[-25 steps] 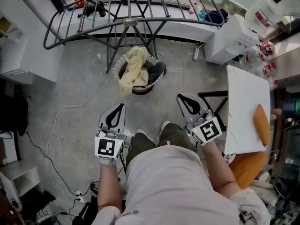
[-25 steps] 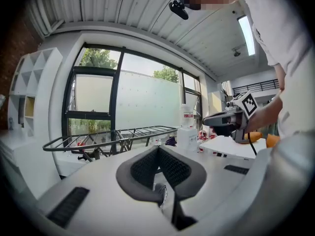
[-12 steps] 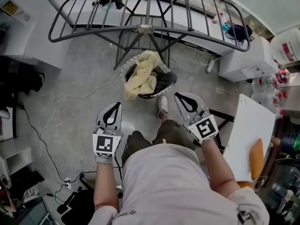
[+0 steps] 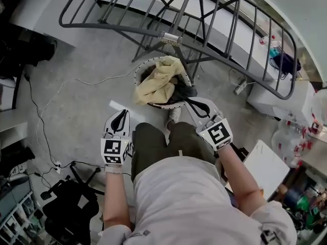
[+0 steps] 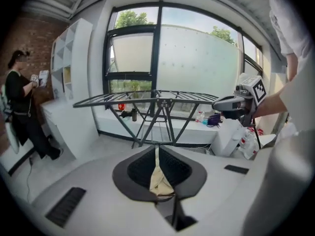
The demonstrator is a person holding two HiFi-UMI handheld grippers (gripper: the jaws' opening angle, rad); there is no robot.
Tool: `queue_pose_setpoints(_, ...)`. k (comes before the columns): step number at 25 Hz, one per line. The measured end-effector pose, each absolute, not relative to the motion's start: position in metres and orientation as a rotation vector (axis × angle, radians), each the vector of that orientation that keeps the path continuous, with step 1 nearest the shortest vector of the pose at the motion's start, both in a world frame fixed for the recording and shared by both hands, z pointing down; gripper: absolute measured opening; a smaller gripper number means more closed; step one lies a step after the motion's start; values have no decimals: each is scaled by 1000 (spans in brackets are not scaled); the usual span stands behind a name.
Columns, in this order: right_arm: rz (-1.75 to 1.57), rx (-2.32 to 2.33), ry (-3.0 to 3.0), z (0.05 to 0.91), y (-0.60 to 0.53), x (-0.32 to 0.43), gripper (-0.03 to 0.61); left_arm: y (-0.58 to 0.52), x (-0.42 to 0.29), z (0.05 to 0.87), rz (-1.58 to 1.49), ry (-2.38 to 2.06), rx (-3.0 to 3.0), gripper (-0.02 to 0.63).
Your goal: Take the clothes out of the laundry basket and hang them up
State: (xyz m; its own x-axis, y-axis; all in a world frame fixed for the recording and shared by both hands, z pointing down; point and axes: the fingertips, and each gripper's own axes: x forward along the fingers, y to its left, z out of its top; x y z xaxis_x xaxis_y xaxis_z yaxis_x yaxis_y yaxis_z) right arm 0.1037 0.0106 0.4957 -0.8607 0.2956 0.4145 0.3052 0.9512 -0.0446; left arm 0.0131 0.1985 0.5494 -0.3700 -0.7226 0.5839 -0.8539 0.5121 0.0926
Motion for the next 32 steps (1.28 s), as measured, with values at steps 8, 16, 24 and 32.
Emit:
queue_pose_setpoints(8,5,-501,-2556,547,-15,80,8,199,6,669,261,-2030,1107,123)
queue_pose_setpoints(16,-34,-478,-2458,612,-29,60,8,204,-8,812,311,-1824,1087,182)
queue_pose_setpoints(24,87,-351,-2366,665,-40,60,8,210,-11,942,430,-1600,1074,242)
queue_pose_setpoints(32,105,-319,-2289,692,-52,77,8,212,-13,1027,529,-1443,1065,256)
